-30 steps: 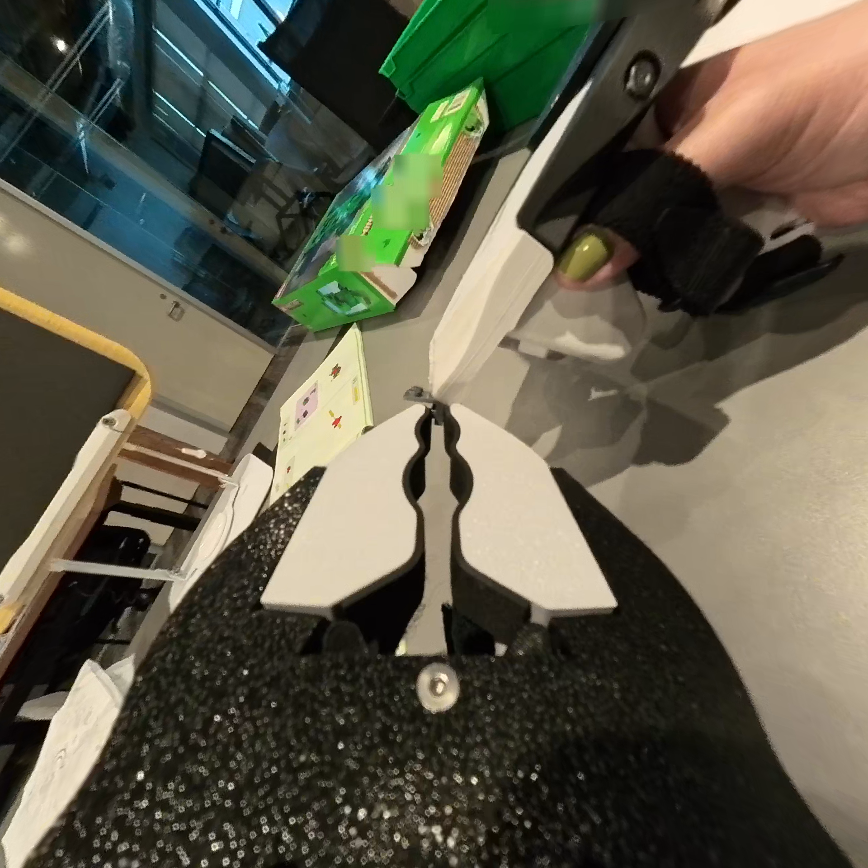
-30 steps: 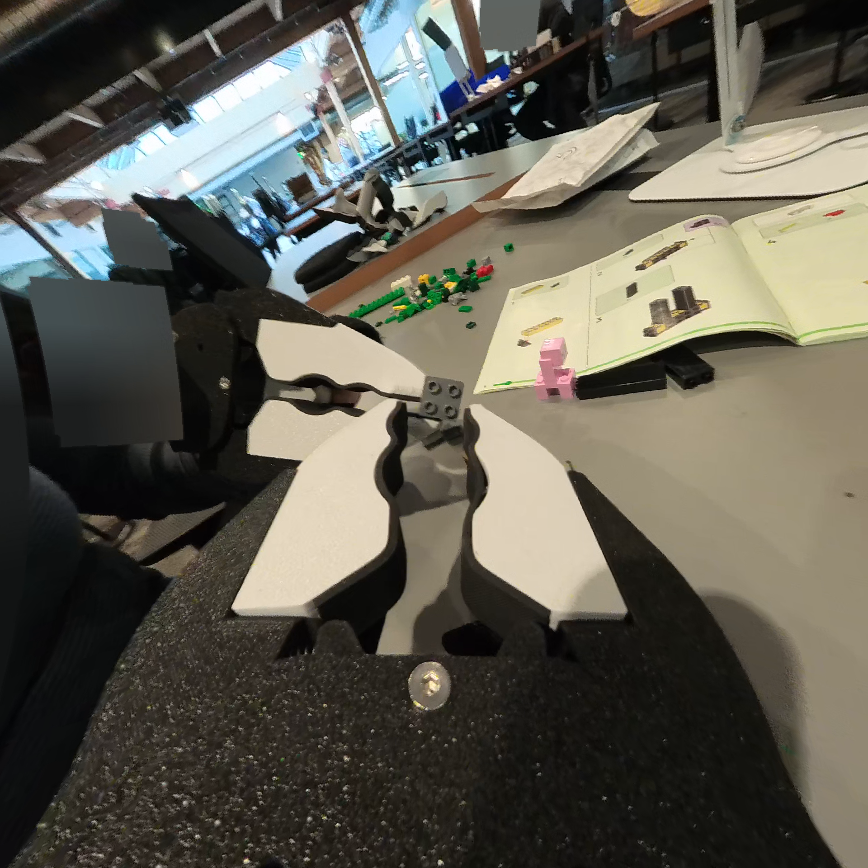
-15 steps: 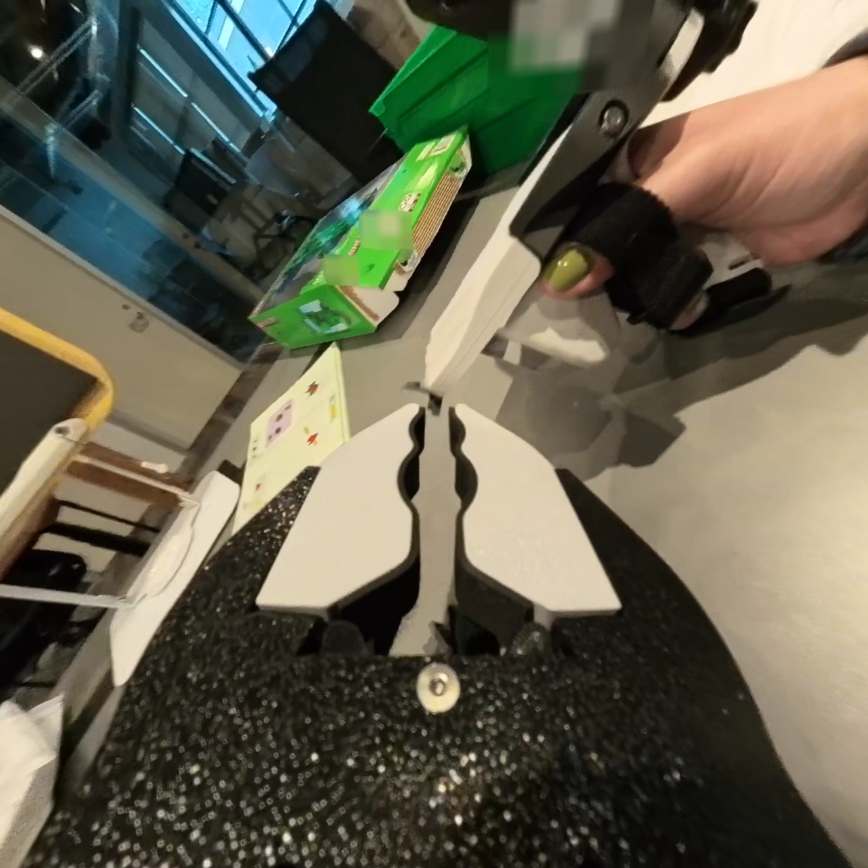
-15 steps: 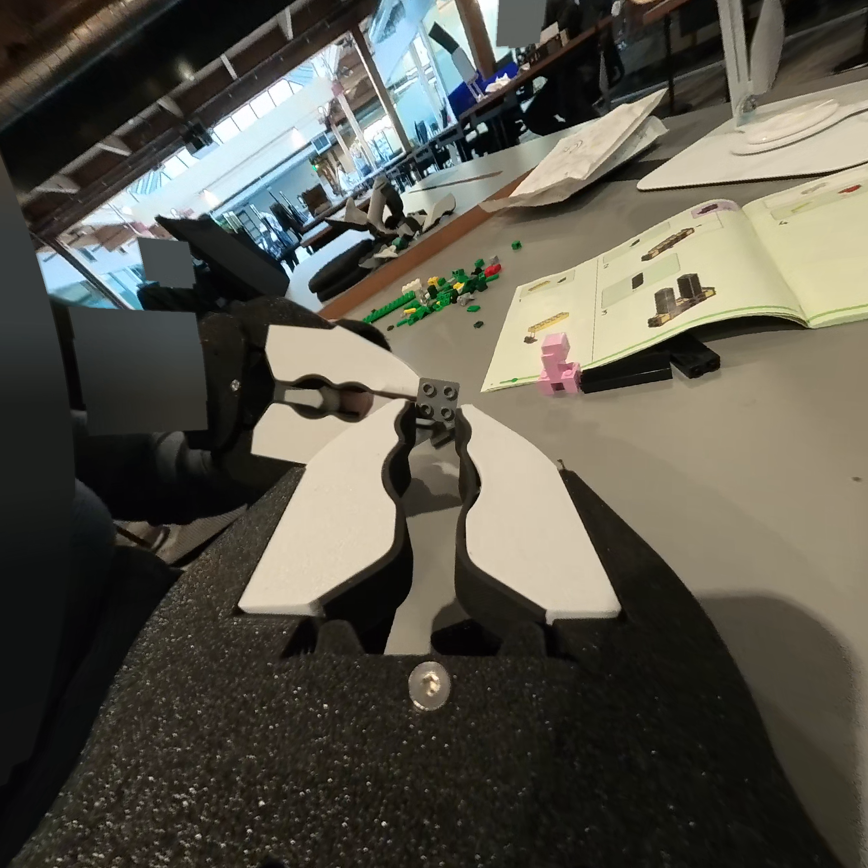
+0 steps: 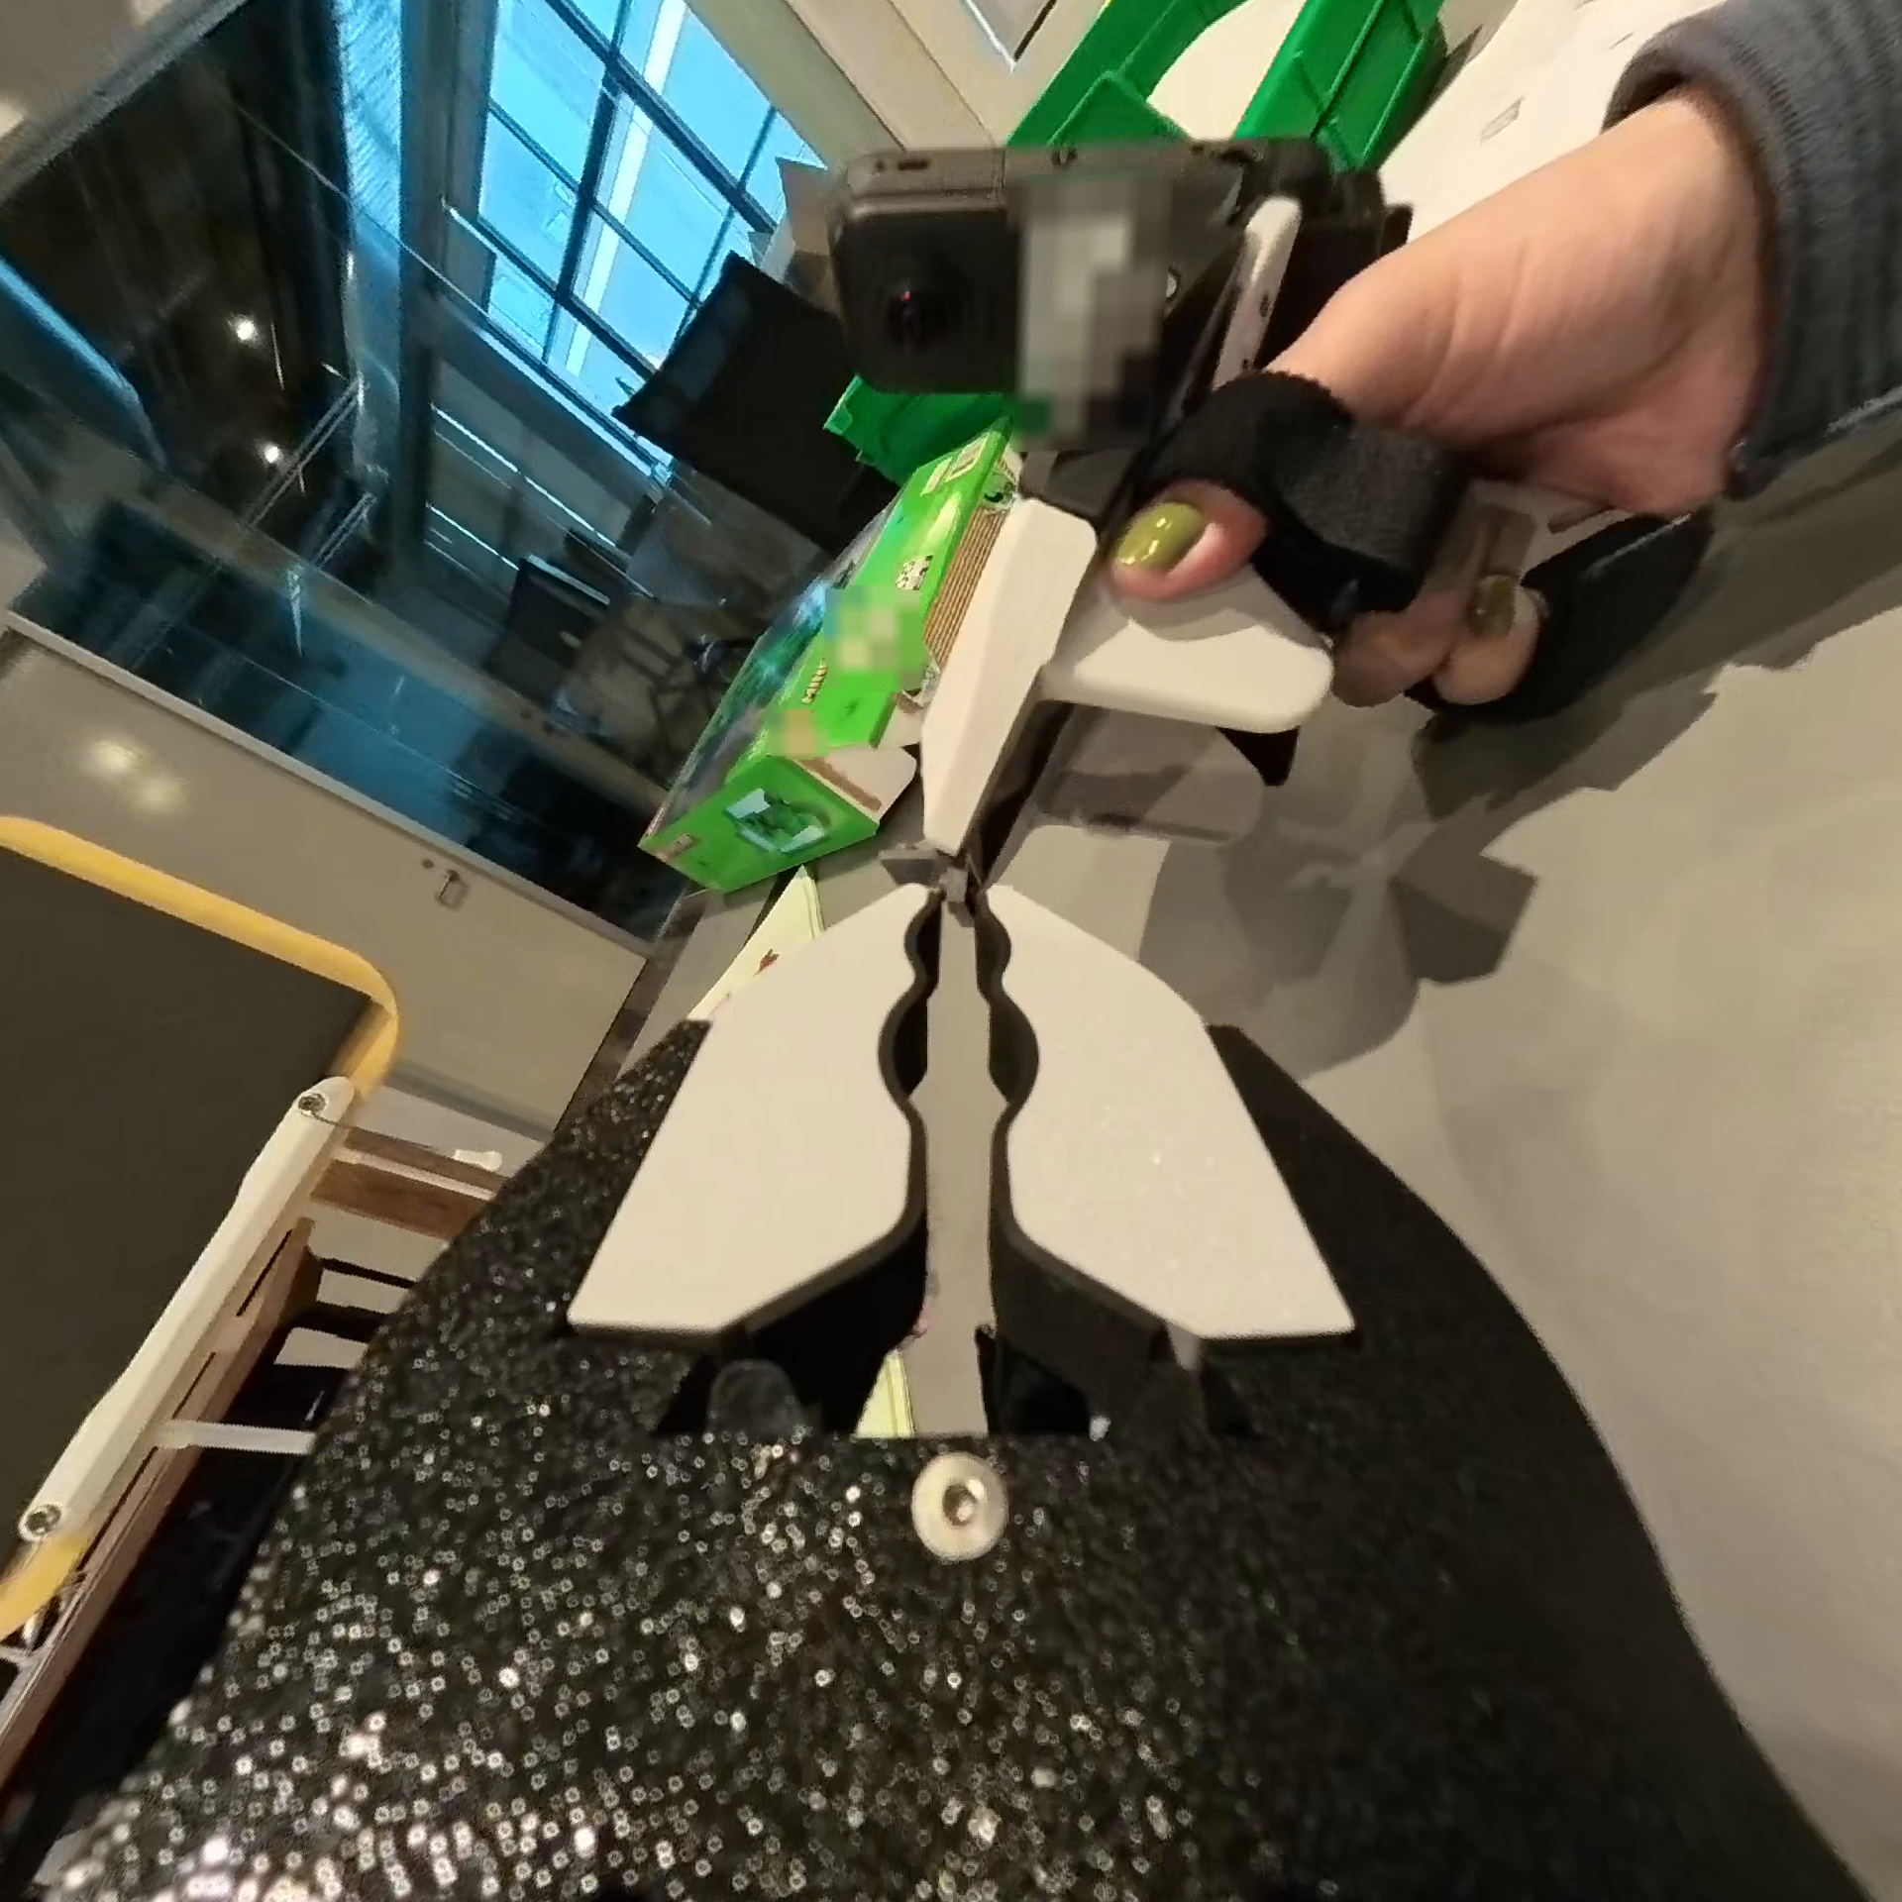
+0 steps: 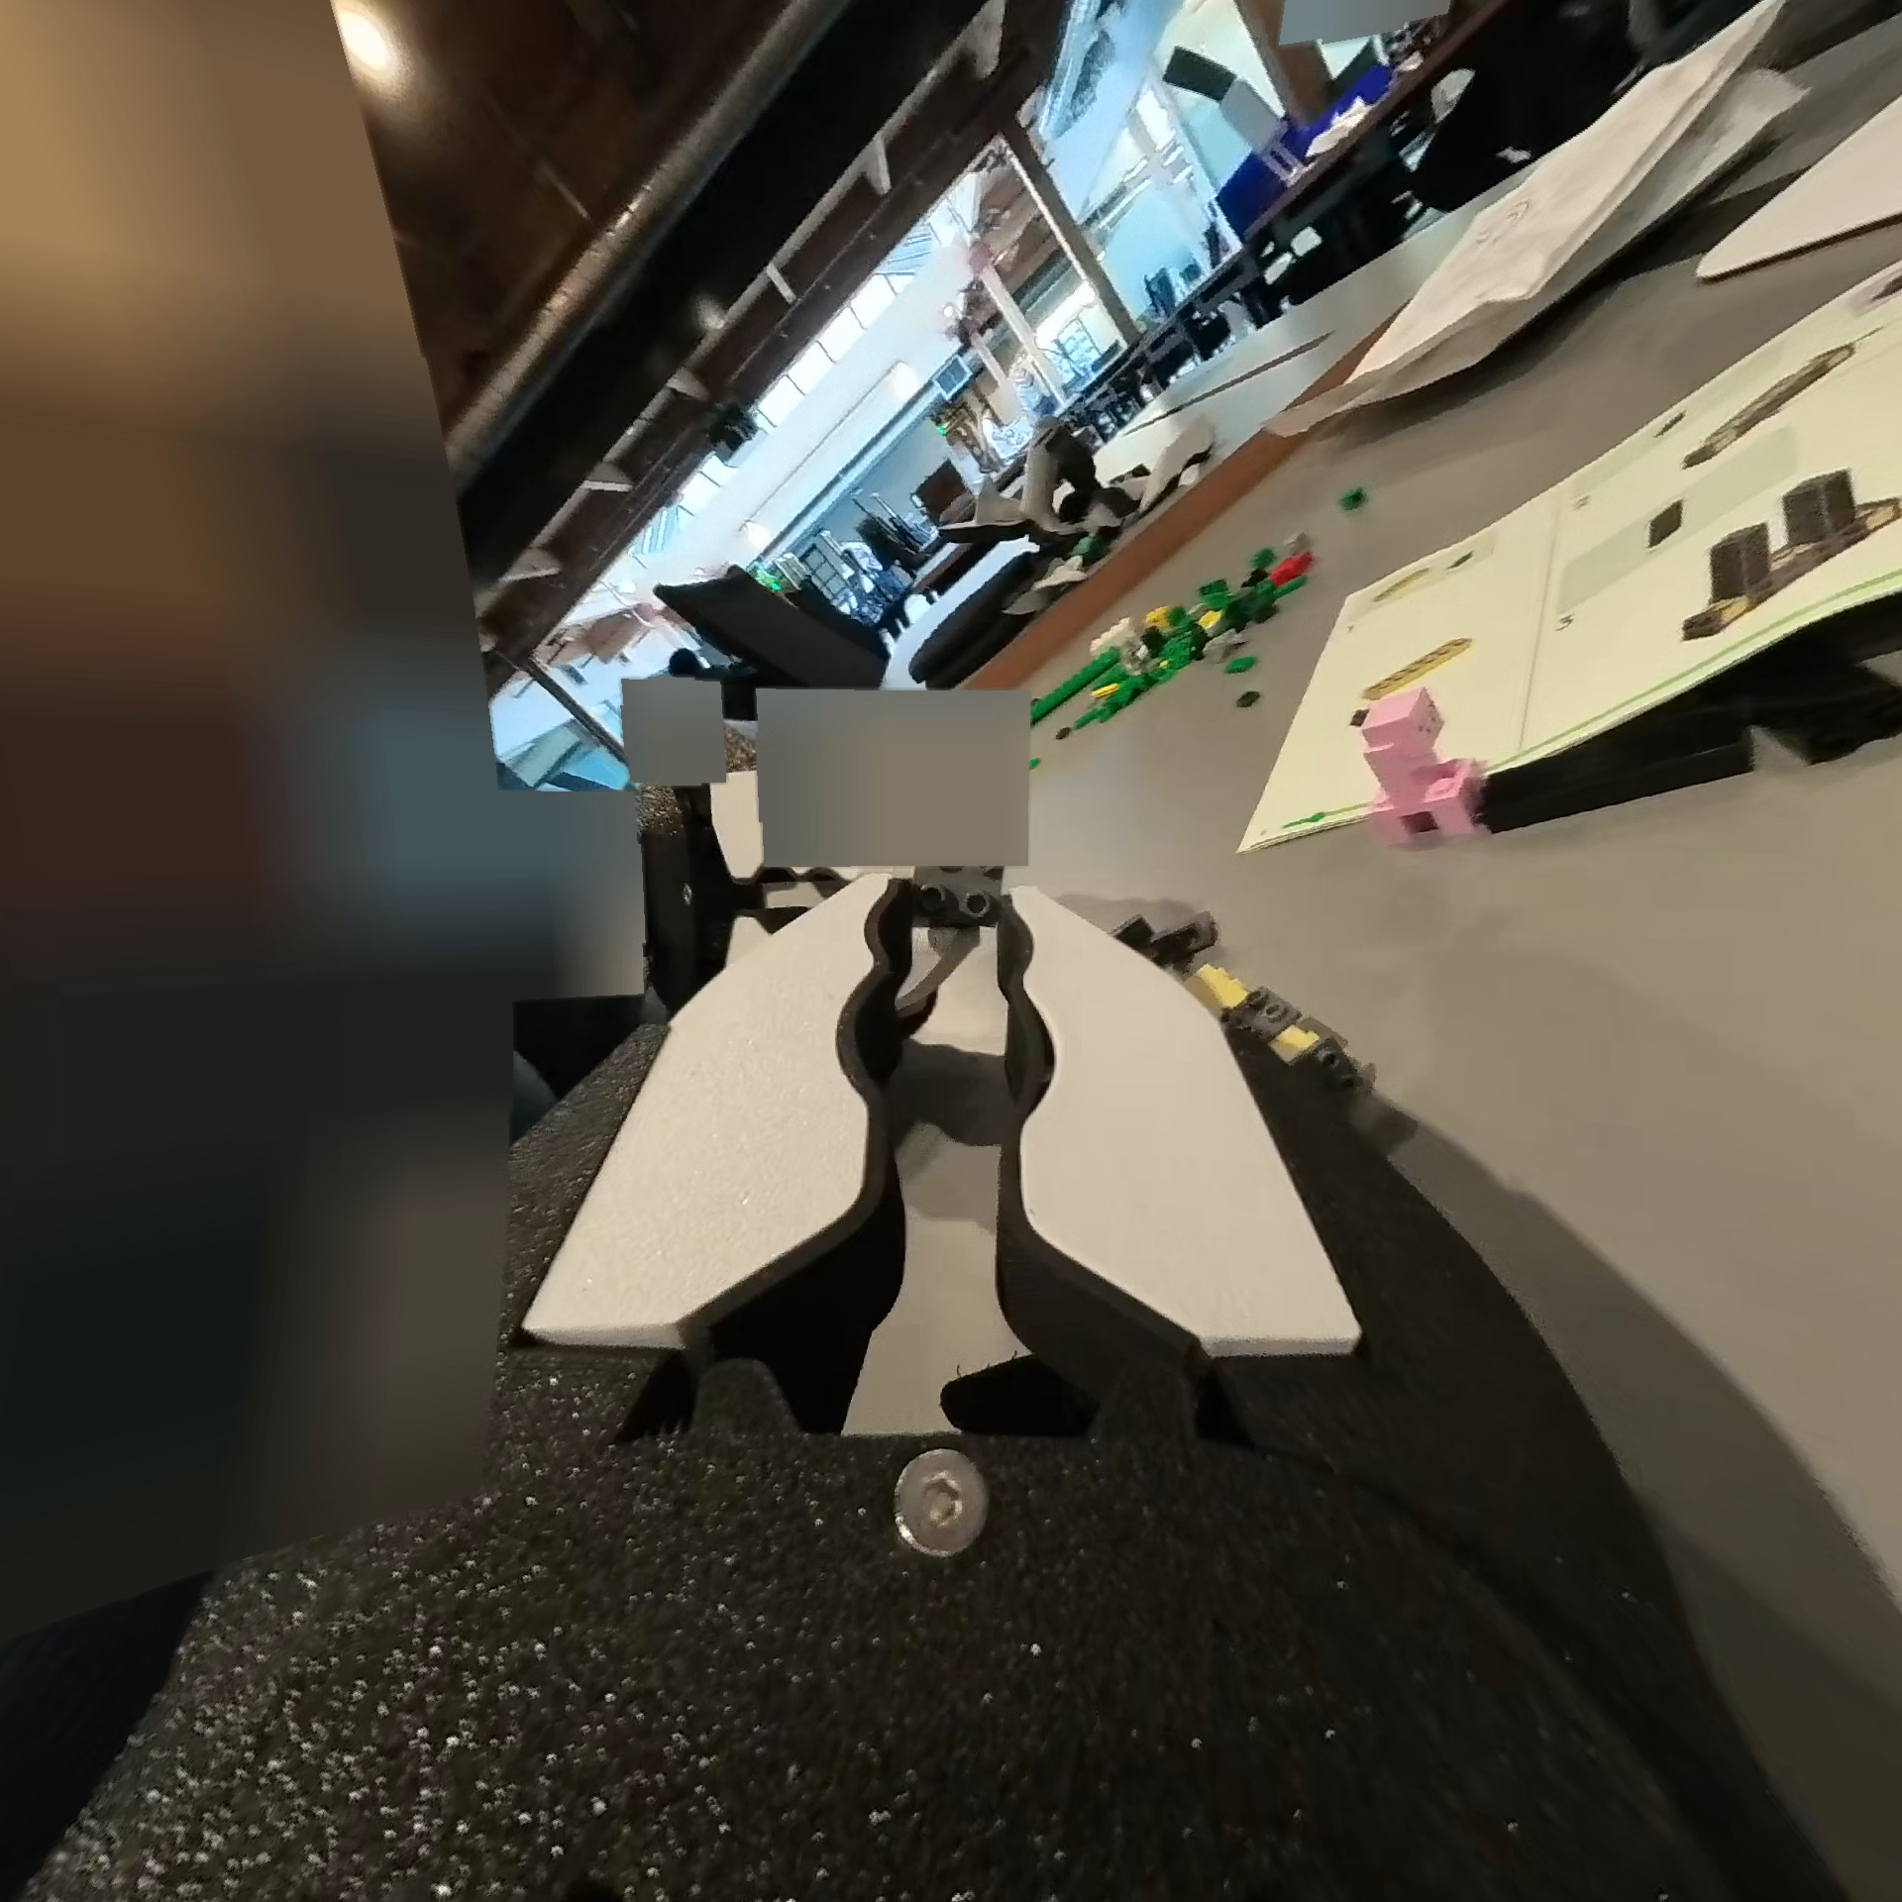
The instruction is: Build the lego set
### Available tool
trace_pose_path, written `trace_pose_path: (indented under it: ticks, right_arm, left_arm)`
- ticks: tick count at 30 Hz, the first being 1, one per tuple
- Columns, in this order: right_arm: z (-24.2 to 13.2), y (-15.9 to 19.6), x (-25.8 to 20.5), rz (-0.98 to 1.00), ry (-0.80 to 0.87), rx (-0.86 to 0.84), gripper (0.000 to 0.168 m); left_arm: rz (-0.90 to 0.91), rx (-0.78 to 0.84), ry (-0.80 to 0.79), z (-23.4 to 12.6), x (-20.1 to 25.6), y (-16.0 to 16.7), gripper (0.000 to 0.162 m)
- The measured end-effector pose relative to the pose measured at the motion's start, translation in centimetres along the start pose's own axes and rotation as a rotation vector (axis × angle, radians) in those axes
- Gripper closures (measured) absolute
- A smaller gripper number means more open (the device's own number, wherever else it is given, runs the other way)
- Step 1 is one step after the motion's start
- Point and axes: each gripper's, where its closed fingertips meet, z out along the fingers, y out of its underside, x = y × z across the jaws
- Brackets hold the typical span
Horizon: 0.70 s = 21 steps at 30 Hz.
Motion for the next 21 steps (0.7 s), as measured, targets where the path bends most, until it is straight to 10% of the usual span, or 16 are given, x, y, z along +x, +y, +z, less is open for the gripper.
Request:
trace_pose_path:
  ticks: [21]
  right_arm:
    - [0.0, -1.1, 0.3, -0.021, 0.042, 0.113, 0.153]
  left_arm:
    - [-0.264, -0.100, 0.054, 0.0, -0.5, 1.7, 0.145]
